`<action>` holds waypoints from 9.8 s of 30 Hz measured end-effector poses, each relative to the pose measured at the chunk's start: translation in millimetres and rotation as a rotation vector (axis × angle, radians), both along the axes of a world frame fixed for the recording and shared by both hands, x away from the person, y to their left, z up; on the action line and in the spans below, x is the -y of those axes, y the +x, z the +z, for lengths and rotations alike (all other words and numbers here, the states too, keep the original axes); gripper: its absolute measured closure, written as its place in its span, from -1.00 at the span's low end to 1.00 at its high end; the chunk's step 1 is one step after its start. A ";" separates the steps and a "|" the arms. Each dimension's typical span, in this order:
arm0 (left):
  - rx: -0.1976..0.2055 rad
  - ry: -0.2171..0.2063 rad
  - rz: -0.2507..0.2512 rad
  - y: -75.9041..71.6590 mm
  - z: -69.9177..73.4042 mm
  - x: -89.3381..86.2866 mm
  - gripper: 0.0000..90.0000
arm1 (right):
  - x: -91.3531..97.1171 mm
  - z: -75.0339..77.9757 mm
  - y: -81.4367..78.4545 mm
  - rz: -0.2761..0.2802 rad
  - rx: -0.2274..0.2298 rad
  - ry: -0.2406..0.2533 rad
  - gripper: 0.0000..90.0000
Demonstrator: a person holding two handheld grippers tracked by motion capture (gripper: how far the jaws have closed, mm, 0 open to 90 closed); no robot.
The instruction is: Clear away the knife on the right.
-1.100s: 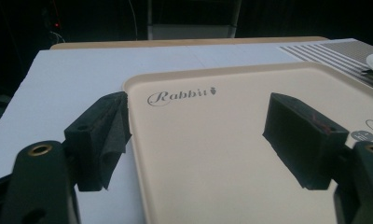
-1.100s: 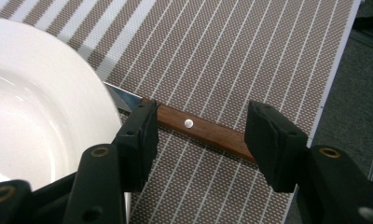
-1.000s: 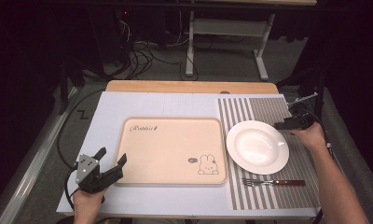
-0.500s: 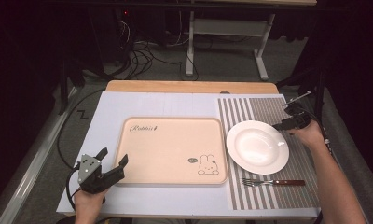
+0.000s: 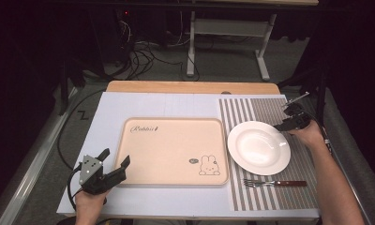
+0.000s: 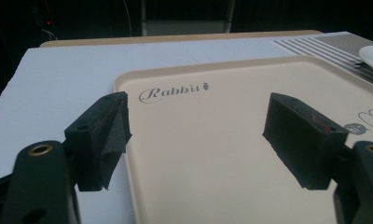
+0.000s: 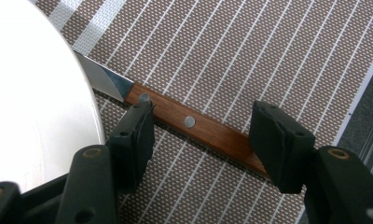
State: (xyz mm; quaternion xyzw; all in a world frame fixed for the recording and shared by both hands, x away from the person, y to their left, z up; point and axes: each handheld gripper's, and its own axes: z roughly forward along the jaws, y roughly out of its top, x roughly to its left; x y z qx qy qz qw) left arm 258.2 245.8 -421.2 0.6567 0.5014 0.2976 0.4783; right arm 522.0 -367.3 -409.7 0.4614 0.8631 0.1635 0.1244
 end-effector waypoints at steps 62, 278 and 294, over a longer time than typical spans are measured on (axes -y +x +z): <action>0.017 0.012 -0.041 -1.7 2.2 3.6 -0.49 | -14.2 -0.6 -6.4 -0.125 -0.062 0.003 0.74; 0.022 -0.049 -0.019 2.3 3.6 -4.7 -0.46 | -233.0 -14.5 -110.5 0.202 0.040 0.147 1.00; 0.026 -0.049 -0.024 2.5 3.8 -4.5 -0.46 | -220.9 -6.7 -118.7 0.196 0.097 0.233 0.70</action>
